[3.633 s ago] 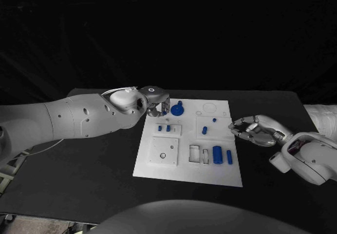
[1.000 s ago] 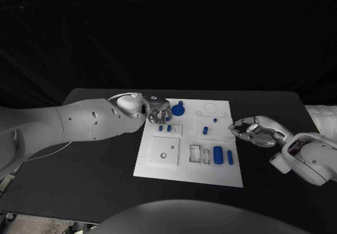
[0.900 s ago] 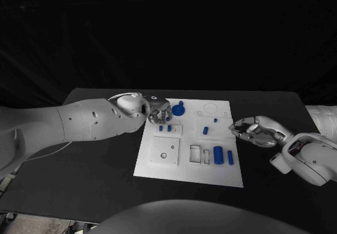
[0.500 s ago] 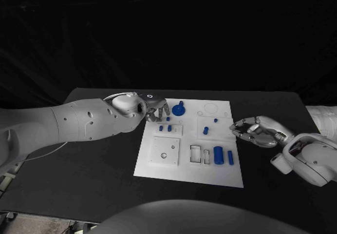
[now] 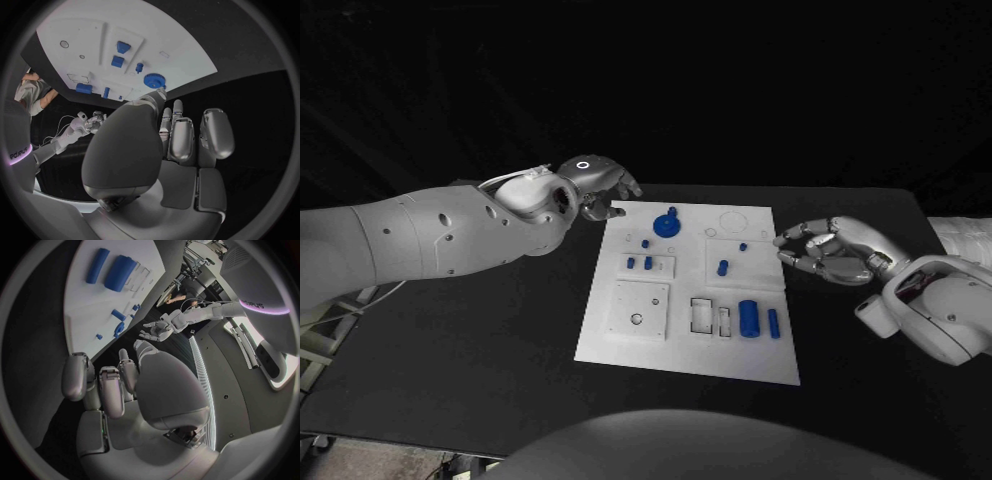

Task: Assemble the parts on the task board

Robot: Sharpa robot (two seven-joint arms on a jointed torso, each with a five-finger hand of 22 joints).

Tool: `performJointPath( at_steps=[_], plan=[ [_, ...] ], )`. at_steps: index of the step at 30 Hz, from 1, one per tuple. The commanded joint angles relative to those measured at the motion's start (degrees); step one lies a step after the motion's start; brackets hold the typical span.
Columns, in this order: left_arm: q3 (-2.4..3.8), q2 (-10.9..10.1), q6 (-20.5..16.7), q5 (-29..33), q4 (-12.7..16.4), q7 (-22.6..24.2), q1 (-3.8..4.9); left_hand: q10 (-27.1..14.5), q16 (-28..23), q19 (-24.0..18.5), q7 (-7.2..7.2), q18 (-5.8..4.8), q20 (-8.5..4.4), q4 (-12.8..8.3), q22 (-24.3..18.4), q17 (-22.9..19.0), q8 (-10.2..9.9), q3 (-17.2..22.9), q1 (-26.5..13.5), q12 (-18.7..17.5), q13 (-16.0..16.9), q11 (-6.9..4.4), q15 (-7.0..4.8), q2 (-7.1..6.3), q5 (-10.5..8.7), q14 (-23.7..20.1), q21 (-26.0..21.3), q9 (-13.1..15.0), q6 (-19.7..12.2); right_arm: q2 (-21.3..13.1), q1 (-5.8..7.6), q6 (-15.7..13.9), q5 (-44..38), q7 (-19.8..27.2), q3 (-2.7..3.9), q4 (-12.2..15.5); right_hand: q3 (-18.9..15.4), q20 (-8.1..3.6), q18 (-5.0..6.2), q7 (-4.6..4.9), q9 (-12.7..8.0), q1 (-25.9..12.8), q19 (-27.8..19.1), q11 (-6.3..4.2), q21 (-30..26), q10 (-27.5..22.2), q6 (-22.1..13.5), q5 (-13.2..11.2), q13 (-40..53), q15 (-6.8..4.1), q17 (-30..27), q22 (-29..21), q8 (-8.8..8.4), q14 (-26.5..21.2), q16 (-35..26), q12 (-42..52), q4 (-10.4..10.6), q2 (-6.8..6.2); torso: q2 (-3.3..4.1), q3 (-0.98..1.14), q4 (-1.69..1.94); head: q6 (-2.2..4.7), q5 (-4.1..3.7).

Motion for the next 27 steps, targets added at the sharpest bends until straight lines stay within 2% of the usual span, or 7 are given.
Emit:
performJointPath(
  at_steps=[1, 5, 7, 12, 17, 21, 27],
  plan=[
    [-0.18, -1.4, -4.5, 2.0, 1.4, 1.4, 1.51, -4.1, 0.0, 0.1, -0.17, -0.03, 0.04, -0.2, 10.4, -0.2, -0.1, -1.6, -0.4, -0.6, -0.5, 0.12, -0.05, 0.26, -0.09, 0.5, -0.3, -0.1, 0.2, 0.2, 2.15, -3.5, -2.3, -0.5, 0.07, 0.8, 0.3, -0.11, 0.11, -0.08, 0.1, 1.2, 1.8, -0.10, 1.2, -7.7, 0.8, -0.9, -4.0, -0.05, 13.0, 9.1, 0.41, 4.1, 0.0, -6.4, -0.5, -0.18, 0.08, 0.00, 0.04, 0.00, -0.48],
    [-0.44, -3.3, -9.3, 8.9, 2.2, 5.4, 3.00, -15.6, 0.9, 0.6, -1.58, -0.20, -0.20, 0.2, 10.6, 1.1, -0.4, -6.5, 0.5, -0.5, -2.7, 0.01, -0.25, 1.79, -0.11, 0.9, 0.8, -0.6, -0.2, 1.5, 6.22, -3.3, -7.1, -4.0, 0.07, 1.0, 1.4, -0.44, -0.19, -0.45, 0.1, 2.3, 3.3, -0.26, 1.8, -26.9, 1.3, -1.5, -26.0, -0.39, 12.3, 9.5, 0.31, 3.9, -0.5, -32.3, 0.6, -1.41, -0.10, -0.03, 0.10, 0.00, -1.89],
    [-0.54, -3.5, -12.9, 15.3, 2.0, 9.6, 3.22, -18.7, 1.5, 0.7, -4.19, -0.24, -0.37, 0.4, 10.7, 2.0, -0.6, -9.0, 0.9, -0.8, -3.1, -0.10, -0.41, 2.11, 0.68, 1.1, 1.0, -1.6, -3.3, 2.5, 7.52, -2.5, -10.4, -5.9, 0.07, 0.5, 1.4, -0.31, -0.04, -0.94, -0.1, 1.6, 2.9, 0.31, 1.1, -29.3, 0.5, -2.1, -31.0, 0.18, 11.1, 9.2, -0.34, 3.1, -1.7, -39.6, 1.1, -1.94, -0.11, -0.07, 0.12, 0.00, -2.65],
    [-0.67, -3.3, -20.2, 33.1, 2.0, 22.1, 2.74, -20.9, 3.1, 1.3, -4.51, -0.50, -0.24, 0.5, 11.0, 4.4, -1.2, -12.7, -0.8, 0.7, -3.0, 0.52, -0.18, 2.91, 3.64, 2.0, 2.3, -3.1, -7.6, 6.0, 9.10, 0.7, -25.6, -11.0, 0.07, -2.2, 3.1, -0.24, 0.64, -3.24, -0.5, 3.8, 0.9, 1.52, -2.5, -30.7, -0.9, -1.5, -40.5, -0.13, 6.6, 8.0, -1.71, 0.0, -6.1, -50.8, -0.7, -3.73, 0.00, -0.44, 0.30, 0.00, -4.09],
    [-0.71, -2.8, -20.5, 45.7, 2.1, 32.9, 1.02, -18.3, 4.8, 2.2, 0.32, -0.87, 0.10, 0.2, 11.5, 7.0, 0.8, -13.3, -2.9, 4.2, -2.4, 1.24, 0.25, 5.88, 5.90, 2.9, 4.3, -2.5, 0.6, 9.5, 9.01, 5.4, -36.7, -15.9, 0.07, -5.1, 5.1, -0.60, 1.08, -4.64, -1.7, 3.9, -0.1, 1.43, -4.9, -31.7, -1.5, -2.3, -45.1, -0.35, 5.0, 7.2, -4.90, -0.8, -7.2, -56.5, -1.6, -6.30, 0.12, -0.59, 0.52, 0.00, -4.67],
    [-0.71, -2.6, -15.6, 54.7, 2.8, 40.3, -0.52, -14.8, 5.5, 2.6, 4.30, -0.96, -0.42, 0.2, 11.7, 8.2, 2.2, -14.2, -3.8, 6.9, -2.2, -0.42, -0.90, 7.43, 8.22, 3.3, 5.1, -2.4, 5.6, 11.5, 8.23, 7.8, -42.1, -18.4, 0.07, -6.6, 3.8, -0.58, 1.07, -4.42, -1.9, 1.2, 0.3, 1.29, -5.3, -31.0, 0.1, -6.3, -46.1, -0.49, 5.6, 7.2, -5.78, -0.1, -6.3, -57.4, -1.3, -7.69, 0.18, -0.62, 0.50, 0.00, -4.76],
    [-0.72, -3.0, -5.7, 67.4, 5.5, 42.6, -1.62, -14.6, 5.1, 1.9, 6.31, -0.76, -0.03, 0.2, 11.3, 7.3, 0.9, -18.1, -5.7, 7.3, -3.0, 1.29, 0.27, 8.04, 15.00, 2.9, 3.7, -3.4, 6.2, 12.8, 6.99, 8.9, -44.8, -20.4, 0.09, -7.3, 1.5, -1.20, 0.43, -4.17, -1.8, -2.1, 3.1, 0.59, -2.4, -28.7, 4.1, -4.5, -46.5, -1.13, 8.4, 8.5, -6.04, 2.2, -3.3, -57.4, -0.5, -8.91, 0.14, -0.63, 0.47, 0.00, -4.44]
  ],
)
